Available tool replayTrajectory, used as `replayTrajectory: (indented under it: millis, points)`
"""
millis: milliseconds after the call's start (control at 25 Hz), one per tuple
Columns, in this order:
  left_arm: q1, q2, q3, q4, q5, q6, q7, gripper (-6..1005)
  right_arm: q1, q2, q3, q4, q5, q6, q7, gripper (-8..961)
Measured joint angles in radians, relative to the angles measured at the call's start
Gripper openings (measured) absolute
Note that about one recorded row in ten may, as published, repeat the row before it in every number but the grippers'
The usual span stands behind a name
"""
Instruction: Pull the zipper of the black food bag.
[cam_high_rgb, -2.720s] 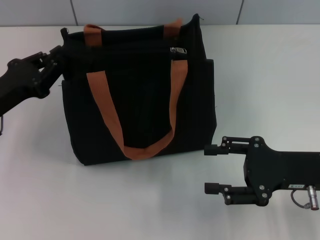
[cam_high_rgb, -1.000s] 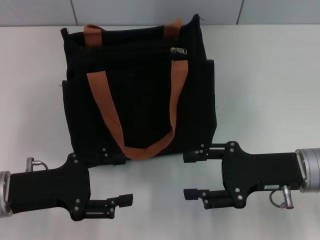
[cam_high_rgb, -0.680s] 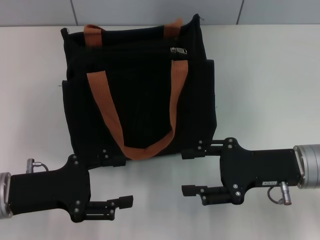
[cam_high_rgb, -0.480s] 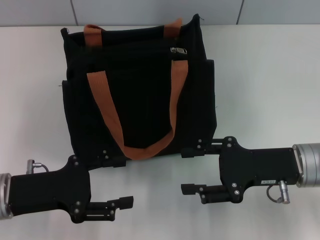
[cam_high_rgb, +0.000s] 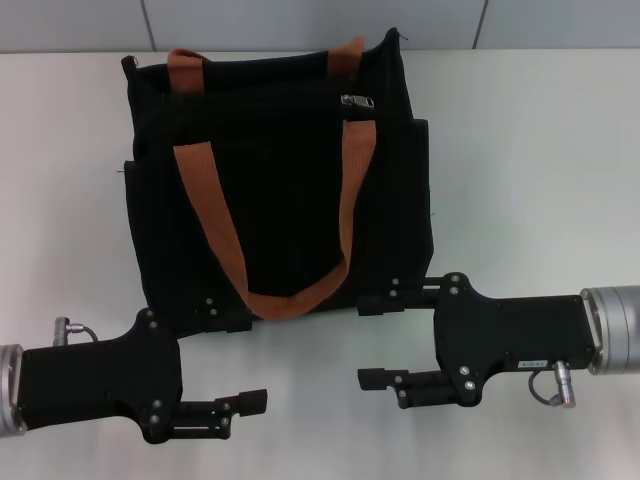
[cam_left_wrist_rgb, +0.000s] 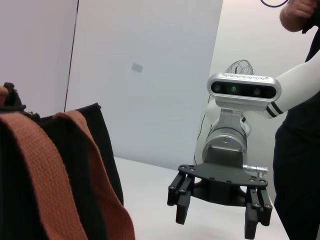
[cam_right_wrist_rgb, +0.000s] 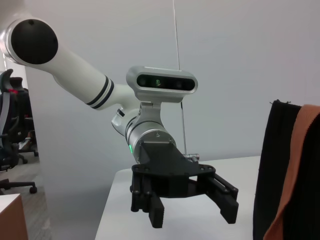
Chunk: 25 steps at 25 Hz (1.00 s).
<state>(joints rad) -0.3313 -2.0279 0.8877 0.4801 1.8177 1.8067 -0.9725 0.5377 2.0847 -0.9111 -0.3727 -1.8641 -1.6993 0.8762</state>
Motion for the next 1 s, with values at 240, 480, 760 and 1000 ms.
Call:
replayTrajectory:
  millis: [240,480,760,1000]
  points:
    - [-0.004,0.0,0.0,0.0,0.0,-0.001,0.0,834,0.003,0.0,0.0,0.0,0.001,-0.002,0.004,699]
    - [-0.005,0.0,0.0,0.0,0.0,-0.001,0.0,834,0.002,0.0,0.0,0.0,0.002,-0.001,0.007,699]
    - [-0.011,-0.001,0.0,0.0,0.0,-0.003,0.0,834,0.002,0.0,0.0,0.0,0.002,-0.001,0.008,699]
    - [-0.016,-0.002,0.0,0.0,0.0,-0.003,0.0,834,0.002,0.0,0.0,0.0,0.002,0.002,0.009,699]
